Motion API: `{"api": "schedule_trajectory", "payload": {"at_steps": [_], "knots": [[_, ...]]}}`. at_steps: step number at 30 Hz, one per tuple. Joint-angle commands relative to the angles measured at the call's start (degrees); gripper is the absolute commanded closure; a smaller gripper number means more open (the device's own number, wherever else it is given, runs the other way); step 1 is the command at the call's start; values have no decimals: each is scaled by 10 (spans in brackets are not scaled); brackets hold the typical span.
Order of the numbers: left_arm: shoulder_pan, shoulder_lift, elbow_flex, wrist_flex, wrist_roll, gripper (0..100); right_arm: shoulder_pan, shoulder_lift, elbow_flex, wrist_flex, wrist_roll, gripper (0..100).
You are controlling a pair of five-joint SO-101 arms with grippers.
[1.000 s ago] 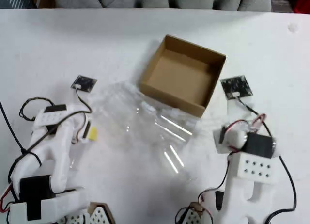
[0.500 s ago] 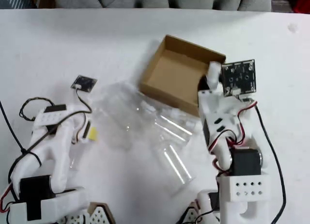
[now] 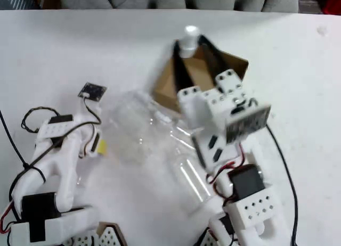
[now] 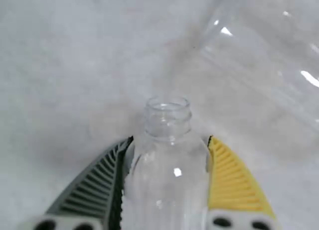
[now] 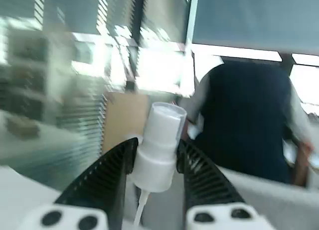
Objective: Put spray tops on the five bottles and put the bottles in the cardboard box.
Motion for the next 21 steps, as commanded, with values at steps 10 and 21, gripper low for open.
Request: {"api": "schedule_trajectory", "payload": {"at_steps": [10, 21], "knots": [[-4, -27, -3, -8, 6, 980, -154, -55, 62, -81, 1, 982], [24, -31, -21, -17, 11, 980, -87, -61, 133, -82, -127, 982]]}}
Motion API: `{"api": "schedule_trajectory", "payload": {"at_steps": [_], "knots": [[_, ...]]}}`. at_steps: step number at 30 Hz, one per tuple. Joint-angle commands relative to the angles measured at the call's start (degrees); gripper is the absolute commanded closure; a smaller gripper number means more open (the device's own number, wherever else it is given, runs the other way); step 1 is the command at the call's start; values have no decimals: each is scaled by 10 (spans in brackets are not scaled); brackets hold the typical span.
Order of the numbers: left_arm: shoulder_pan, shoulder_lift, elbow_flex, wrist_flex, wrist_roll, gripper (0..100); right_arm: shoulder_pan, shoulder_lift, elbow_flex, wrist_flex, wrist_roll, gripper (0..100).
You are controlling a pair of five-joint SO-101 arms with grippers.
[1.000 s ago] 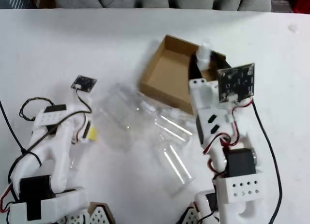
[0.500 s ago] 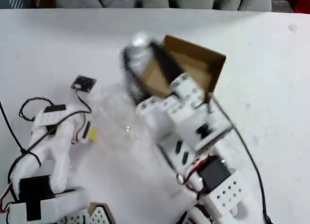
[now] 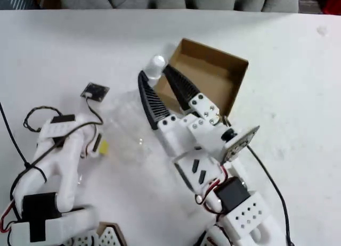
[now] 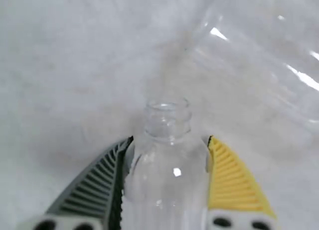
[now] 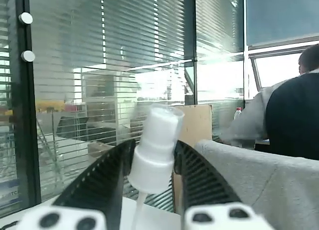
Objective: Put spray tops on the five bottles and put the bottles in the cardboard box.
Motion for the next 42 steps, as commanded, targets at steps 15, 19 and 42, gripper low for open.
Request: {"api": "schedule_trajectory", "payload": {"at_steps": [15, 19, 42], "knots": [[60, -84, -136, 55, 10, 980, 3, 118, -5, -120, -51, 982], [98, -182, -104, 58, 10, 980, 6, 133, -5, -141, -101, 982], [163, -508, 228, -154, 5, 980, 81, 394, -80, -343, -211, 982]]}}
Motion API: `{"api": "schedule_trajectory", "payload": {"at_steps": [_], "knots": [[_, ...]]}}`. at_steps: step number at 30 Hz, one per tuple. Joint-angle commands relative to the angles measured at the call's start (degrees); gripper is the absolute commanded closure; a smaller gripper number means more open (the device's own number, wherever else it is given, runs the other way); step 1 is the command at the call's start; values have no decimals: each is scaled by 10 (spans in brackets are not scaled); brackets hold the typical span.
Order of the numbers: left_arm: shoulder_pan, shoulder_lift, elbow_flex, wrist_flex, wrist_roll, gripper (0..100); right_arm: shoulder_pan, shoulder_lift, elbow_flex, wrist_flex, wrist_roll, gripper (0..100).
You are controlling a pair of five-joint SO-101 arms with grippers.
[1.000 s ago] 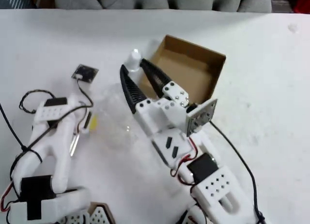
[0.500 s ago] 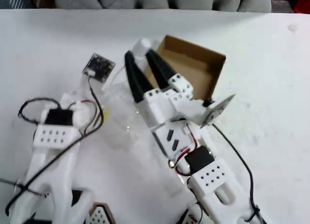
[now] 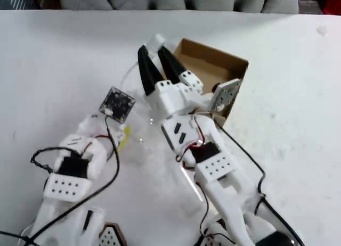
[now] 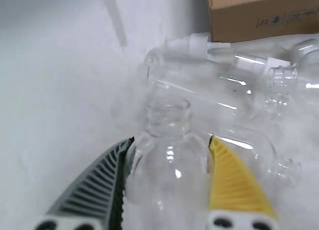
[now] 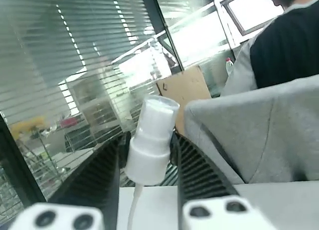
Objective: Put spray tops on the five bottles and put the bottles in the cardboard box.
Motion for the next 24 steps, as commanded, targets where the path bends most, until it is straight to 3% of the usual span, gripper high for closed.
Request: {"api": "schedule_trajectory", "payload": {"at_steps": [1, 12, 17, 24], "knots": [[5, -52, 13, -26, 4, 980, 23, 22, -51, -35, -3, 982], [2, -61, 81, -156, 8, 980, 58, 64, -112, 64, -75, 983], [-17, -61, 69, -156, 10, 980, 56, 12, -112, 155, -107, 983], [-16, -60, 70, -170, 10, 980, 50, -13, -111, 204, -126, 983]]}}
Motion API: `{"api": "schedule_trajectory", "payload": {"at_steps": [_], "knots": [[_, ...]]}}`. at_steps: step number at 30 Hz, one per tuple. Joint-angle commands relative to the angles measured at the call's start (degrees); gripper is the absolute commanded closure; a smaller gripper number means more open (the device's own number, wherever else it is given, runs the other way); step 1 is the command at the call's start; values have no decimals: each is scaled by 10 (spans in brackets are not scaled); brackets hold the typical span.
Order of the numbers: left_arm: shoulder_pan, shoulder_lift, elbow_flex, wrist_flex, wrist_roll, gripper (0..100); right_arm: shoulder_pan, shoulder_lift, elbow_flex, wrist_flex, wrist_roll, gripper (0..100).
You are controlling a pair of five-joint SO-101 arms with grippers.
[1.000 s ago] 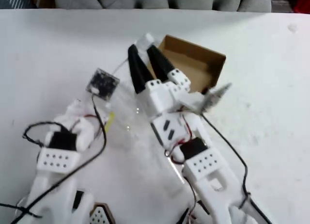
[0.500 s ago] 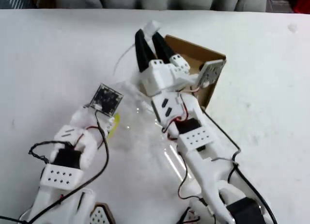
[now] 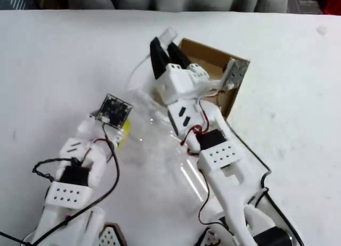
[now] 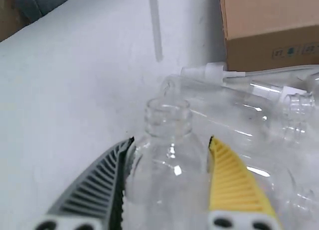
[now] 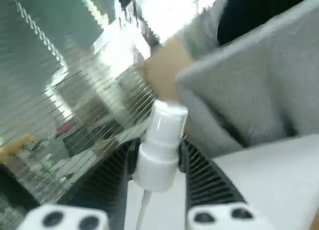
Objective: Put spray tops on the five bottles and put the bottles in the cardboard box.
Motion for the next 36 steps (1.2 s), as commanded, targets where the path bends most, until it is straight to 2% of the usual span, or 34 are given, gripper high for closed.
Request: {"api": "schedule_trajectory", "payload": {"at_steps": [1, 8, 14, 33, 36], "knots": [[-7, -17, -14, -36, 10, 980, -4, -25, -33, 15, -8, 983], [-6, -17, -6, -40, 9, 980, -3, -34, -32, 21, -8, 983], [-5, -17, -2, -48, 9, 980, -24, -65, -24, 68, -9, 983], [-4, -18, 4, -47, 9, 980, -44, -39, -14, 61, -4, 983], [-5, -18, 3, -47, 9, 980, -49, -39, -18, 96, -4, 983]]}}
